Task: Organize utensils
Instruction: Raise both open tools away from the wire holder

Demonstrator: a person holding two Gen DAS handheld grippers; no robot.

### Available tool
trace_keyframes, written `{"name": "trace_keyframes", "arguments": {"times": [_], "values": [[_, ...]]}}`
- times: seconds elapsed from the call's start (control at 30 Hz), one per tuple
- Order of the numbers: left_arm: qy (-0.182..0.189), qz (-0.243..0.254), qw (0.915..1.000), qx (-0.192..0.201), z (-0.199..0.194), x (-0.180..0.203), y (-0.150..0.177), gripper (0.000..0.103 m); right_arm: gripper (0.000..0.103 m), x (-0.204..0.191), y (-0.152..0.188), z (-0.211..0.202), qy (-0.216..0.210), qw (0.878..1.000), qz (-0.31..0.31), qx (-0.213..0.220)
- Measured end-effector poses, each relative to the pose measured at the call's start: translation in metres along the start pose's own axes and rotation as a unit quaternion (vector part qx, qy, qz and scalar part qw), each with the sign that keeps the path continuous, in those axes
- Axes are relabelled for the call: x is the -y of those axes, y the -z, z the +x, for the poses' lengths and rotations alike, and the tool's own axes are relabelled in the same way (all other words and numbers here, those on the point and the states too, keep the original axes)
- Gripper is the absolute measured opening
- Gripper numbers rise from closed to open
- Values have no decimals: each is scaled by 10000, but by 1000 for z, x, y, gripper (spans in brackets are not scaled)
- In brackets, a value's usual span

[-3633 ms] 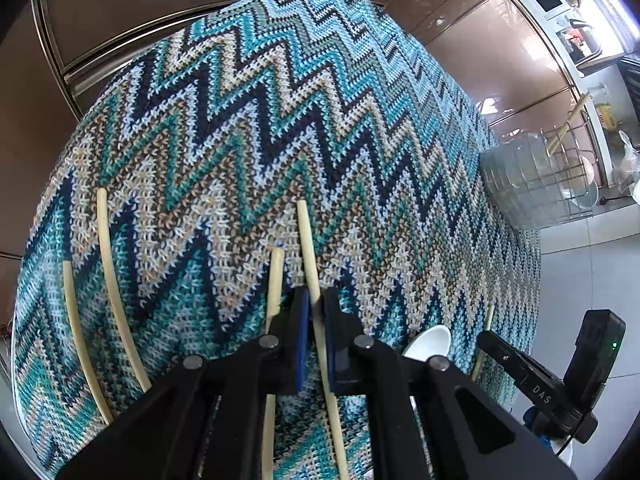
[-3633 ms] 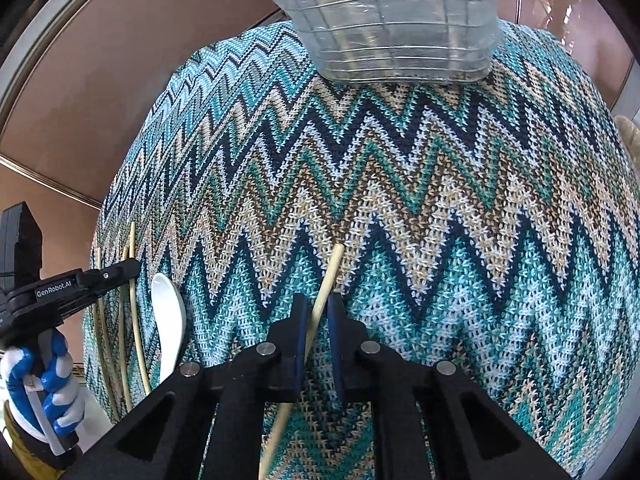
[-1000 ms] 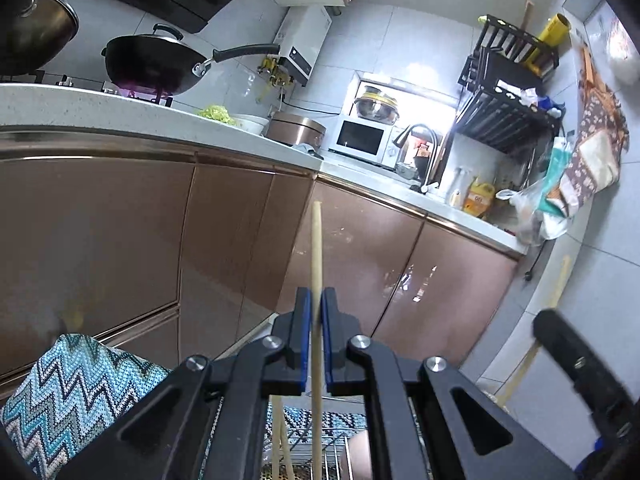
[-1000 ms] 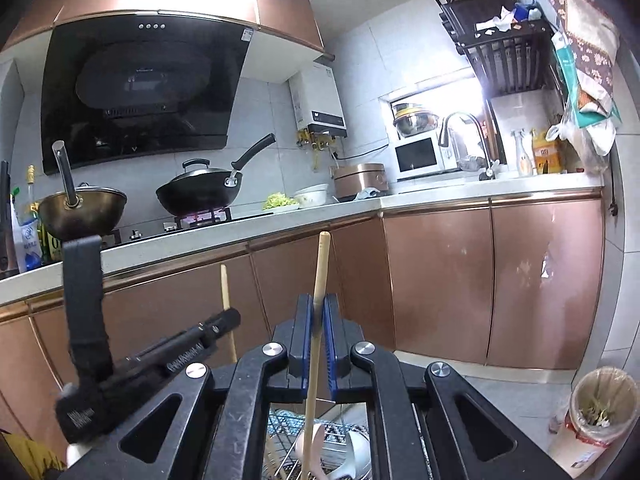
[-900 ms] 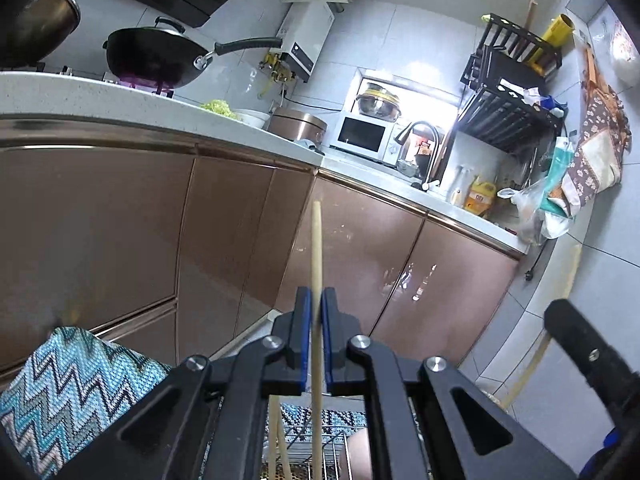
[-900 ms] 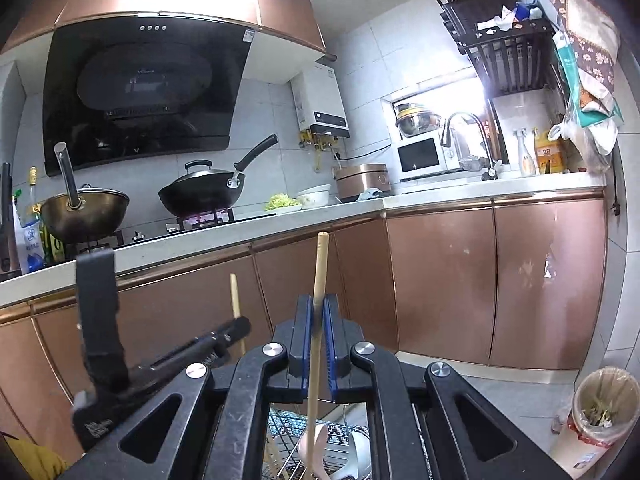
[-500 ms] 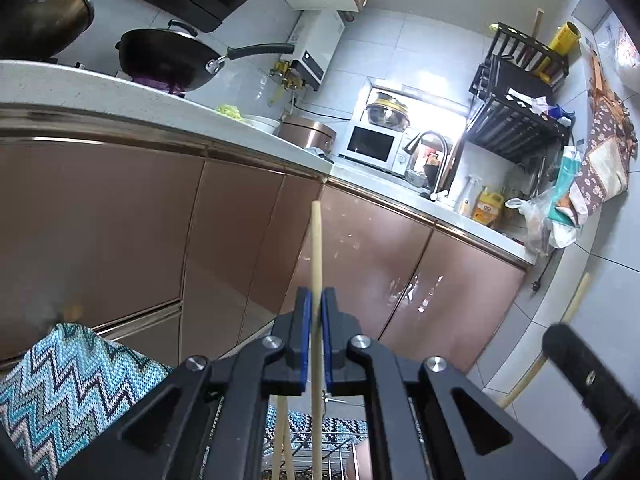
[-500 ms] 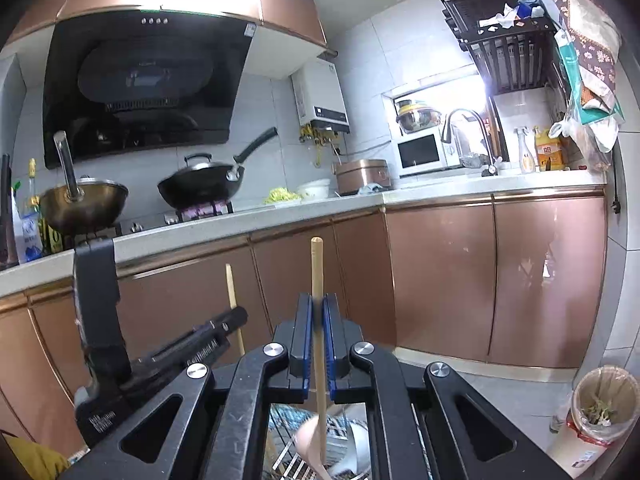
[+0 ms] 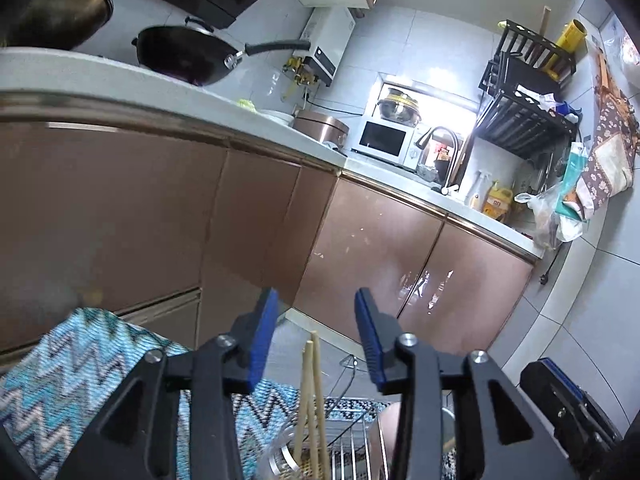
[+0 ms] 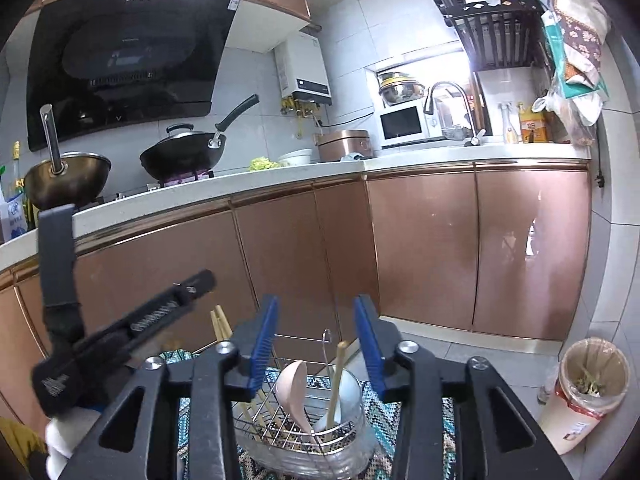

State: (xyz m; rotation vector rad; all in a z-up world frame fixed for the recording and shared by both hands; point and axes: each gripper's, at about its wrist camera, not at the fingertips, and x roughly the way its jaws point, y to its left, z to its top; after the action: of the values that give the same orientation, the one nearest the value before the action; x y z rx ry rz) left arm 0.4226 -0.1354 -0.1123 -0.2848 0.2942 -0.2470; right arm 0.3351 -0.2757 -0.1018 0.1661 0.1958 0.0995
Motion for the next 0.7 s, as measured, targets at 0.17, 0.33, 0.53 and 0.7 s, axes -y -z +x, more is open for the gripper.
{"name": "trace_keyframes", "arguments": {"times": [0.17, 0.33, 0.53, 0.7], "values": [[-202, 230, 9995, 67, -50, -8, -22, 51, 63, -3, -12, -31, 81, 9999, 38, 116], [-360, 421, 9984, 122, -111, -22, -35, 53, 92, -16, -23, -73, 190, 9995, -23, 238], [-630, 766, 9949, 203, -193, -23, -40, 58, 103, -33, -29, -118, 218, 9993, -5, 291], [-1030, 1117, 9875, 424, -258, -16, -38, 67, 103, -48, -31, -152, 221, 9992, -17, 318]]}}
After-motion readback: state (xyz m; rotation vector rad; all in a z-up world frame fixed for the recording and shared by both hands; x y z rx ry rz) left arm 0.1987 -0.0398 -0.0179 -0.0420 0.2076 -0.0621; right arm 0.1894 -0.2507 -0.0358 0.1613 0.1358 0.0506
